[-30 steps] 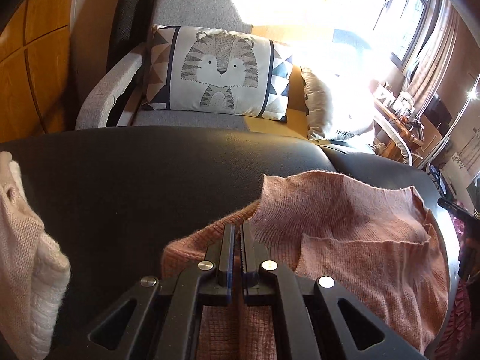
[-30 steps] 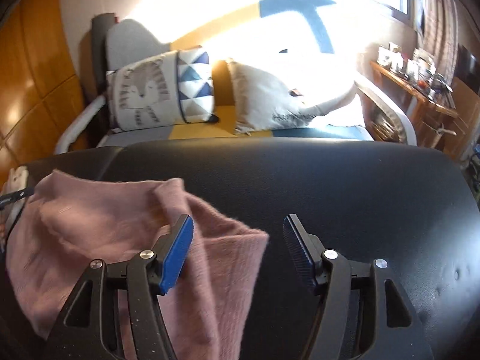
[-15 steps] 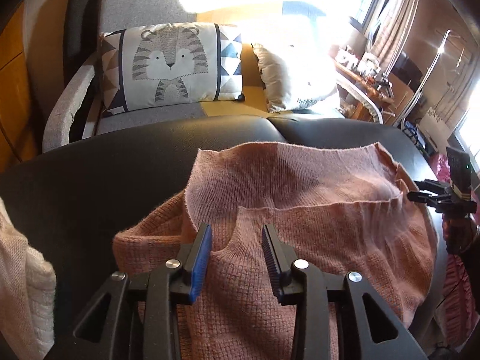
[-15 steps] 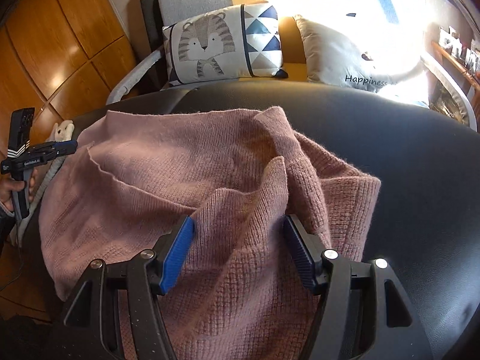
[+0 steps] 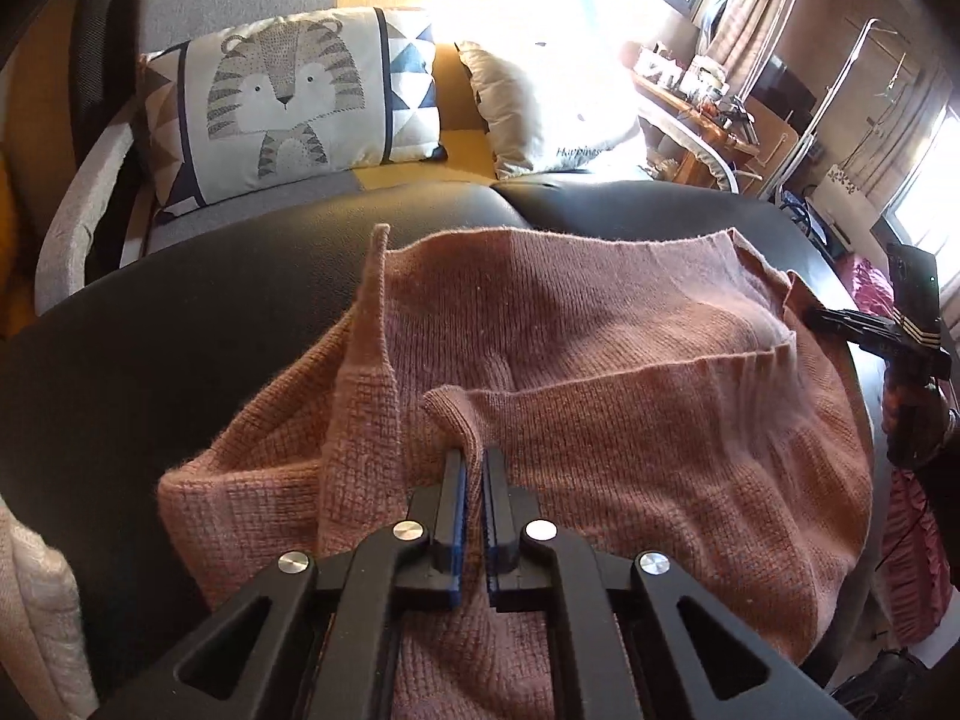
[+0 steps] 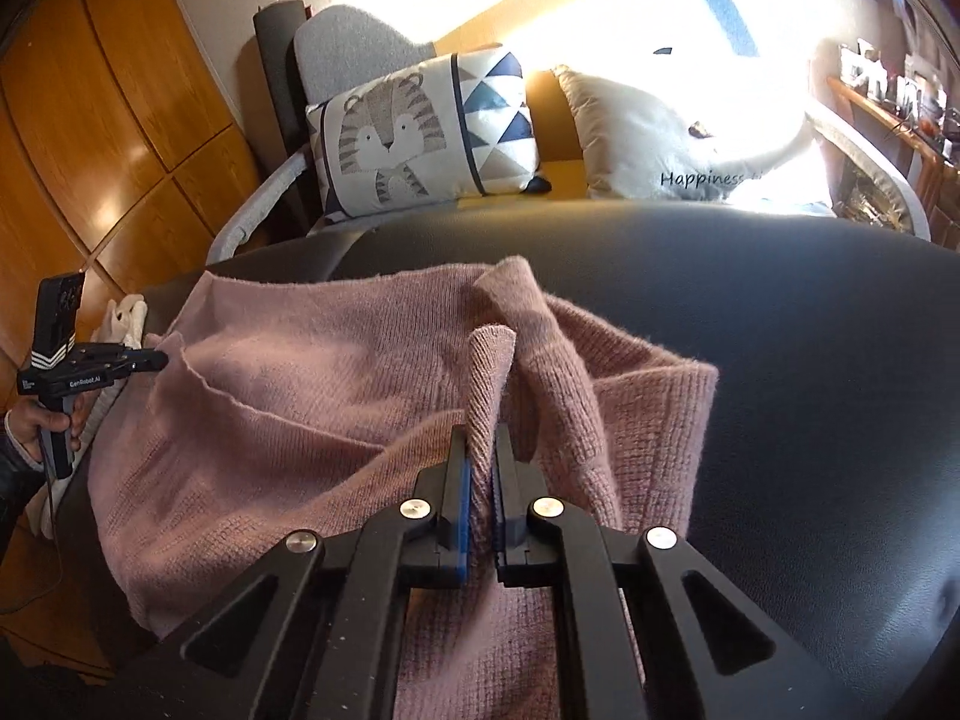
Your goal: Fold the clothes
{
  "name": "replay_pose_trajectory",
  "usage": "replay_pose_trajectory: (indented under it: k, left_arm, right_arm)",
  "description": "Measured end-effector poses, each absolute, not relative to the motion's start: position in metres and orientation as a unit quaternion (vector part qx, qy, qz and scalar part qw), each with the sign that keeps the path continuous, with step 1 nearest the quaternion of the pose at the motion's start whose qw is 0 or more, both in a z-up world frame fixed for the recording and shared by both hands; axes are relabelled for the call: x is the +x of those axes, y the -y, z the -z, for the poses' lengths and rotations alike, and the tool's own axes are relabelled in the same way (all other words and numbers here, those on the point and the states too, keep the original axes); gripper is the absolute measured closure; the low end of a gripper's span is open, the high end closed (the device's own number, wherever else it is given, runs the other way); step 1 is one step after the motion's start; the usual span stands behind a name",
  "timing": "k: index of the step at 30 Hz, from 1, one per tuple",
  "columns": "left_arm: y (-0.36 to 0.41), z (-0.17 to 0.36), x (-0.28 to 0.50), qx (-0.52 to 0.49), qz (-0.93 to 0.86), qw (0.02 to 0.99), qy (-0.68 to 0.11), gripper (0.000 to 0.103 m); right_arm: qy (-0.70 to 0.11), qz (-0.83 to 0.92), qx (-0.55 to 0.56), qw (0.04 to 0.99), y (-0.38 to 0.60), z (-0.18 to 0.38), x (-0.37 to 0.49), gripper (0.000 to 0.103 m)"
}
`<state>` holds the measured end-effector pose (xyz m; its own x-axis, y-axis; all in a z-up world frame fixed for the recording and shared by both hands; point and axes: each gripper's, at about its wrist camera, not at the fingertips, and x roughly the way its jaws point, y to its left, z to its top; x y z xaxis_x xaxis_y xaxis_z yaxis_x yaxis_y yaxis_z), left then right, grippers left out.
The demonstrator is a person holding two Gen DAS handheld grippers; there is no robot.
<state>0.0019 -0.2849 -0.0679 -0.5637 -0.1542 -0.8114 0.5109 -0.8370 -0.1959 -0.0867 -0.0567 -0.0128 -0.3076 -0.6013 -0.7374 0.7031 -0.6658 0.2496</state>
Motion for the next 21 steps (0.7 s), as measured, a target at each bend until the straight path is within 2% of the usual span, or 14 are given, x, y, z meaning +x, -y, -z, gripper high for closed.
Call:
replay_pose_trajectory:
  k: [4, 8, 14, 15, 16, 18, 20, 21]
  left_arm:
    - [0.295, 0.038, 0.019, 0.359, 0.874, 0.249, -0.214, 0.100]
    - [0.301, 0.015, 0.027, 0.315, 0.880, 0.303, -0.185, 0.100]
    - [0.308, 0.062, 0.009, 0.379, 0.844, 0.327, -0.190, 0.100]
    - [0.307, 0.074, 0.008, 0.394, 0.836, 0.331, -0.192, 0.099]
    - [0.306, 0.087, 0.006, 0.409, 0.827, 0.335, -0.194, 0.098]
    - [0.302, 0.100, 0.007, 0.416, 0.822, 0.337, -0.193, 0.096]
    - [0.297, 0.100, 0.009, 0.411, 0.824, 0.340, -0.192, 0.094]
    - [0.296, 0.098, 0.011, 0.409, 0.822, 0.342, -0.198, 0.090]
  right_arm:
    - [-0.047, 0.839, 0.383, 0.385, 0.052, -0.018, -0.089, 0.098]
    - [-0.062, 0.863, 0.348, 0.362, 0.062, -0.033, -0.092, 0.098]
    - [-0.137, 0.841, 0.388, 0.351, 0.103, 0.012, -0.110, 0.097]
    - [-0.138, 0.833, 0.404, 0.352, 0.105, 0.021, -0.113, 0.091]
    - [-0.138, 0.825, 0.419, 0.353, 0.105, 0.030, -0.116, 0.077]
    - [-0.135, 0.817, 0.437, 0.351, 0.102, 0.040, -0.119, 0.062]
    - [-0.119, 0.825, 0.427, 0.349, 0.086, 0.033, -0.116, 0.053]
    - [-0.108, 0.832, 0.420, 0.346, 0.075, 0.027, -0.113, 0.047]
